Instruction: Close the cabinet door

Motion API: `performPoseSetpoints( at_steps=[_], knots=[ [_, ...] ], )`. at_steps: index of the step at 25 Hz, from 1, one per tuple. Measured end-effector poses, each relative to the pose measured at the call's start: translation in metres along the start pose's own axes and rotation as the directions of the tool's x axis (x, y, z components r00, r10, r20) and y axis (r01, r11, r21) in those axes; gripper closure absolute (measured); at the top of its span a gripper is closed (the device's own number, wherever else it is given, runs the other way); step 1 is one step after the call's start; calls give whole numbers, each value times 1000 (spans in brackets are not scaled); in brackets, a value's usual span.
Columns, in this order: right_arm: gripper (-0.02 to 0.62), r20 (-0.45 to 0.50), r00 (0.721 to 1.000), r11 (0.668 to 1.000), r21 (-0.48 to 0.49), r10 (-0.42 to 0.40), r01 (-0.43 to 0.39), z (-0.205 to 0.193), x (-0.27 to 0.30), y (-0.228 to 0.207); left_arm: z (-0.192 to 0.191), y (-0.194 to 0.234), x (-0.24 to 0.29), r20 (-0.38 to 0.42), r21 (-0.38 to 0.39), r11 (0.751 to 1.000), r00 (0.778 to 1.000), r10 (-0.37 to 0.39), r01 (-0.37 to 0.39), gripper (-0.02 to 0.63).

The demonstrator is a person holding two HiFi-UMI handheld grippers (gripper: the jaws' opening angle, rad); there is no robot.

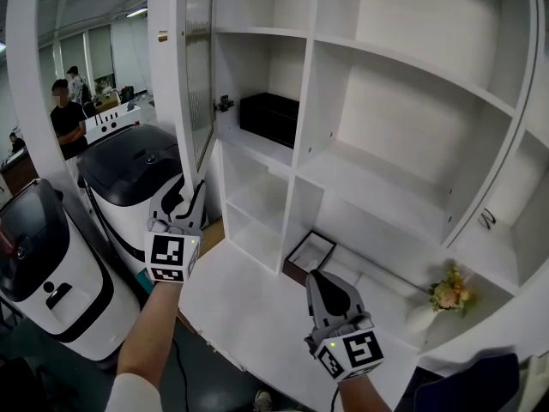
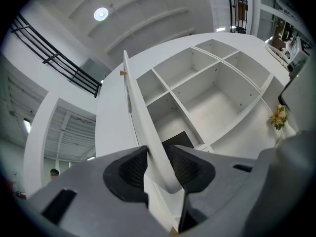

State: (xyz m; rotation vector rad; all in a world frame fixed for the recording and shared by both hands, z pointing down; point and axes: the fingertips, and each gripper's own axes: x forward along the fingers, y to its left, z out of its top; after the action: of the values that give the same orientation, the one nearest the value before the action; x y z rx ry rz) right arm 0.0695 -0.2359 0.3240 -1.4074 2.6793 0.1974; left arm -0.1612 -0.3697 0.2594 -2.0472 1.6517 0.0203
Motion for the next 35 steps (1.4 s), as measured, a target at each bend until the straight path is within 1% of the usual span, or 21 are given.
performPoseSetpoints(
  at_steps=[3, 7, 14, 21, 29, 35],
  knots=[
    [598, 0, 1000, 1000, 0, -6, 6, -1, -1, -4, 0, -10, 4, -5, 1, 1000, 1000, -16, 16, 478],
    [597, 0, 1000, 1000, -2, -19, 19, -1, -2, -12, 10, -23, 11, 33, 4, 1000, 999, -26, 26, 468],
    [597, -2, 999, 999, -5, -41, 41, -4, -2, -23, 16, -51, 27, 54, 6, 998, 996, -65, 64, 449],
    [597, -8, 997, 997, 5, -75, 75, -8, -5, -39, 20, -67, 39, 77, -10, 997, 994, -71, 72, 445],
    [597, -19, 996, 996, 2, -92, 92, -15, -6, -51, 22, -90, 56, 85, -25, 994, 991, -106, 108, 439],
    [597, -20, 994, 995, 8, -103, 103, -17, -7, -57, 24, -106, 70, 79, -16, 990, 987, -140, 141, 437]
  ],
)
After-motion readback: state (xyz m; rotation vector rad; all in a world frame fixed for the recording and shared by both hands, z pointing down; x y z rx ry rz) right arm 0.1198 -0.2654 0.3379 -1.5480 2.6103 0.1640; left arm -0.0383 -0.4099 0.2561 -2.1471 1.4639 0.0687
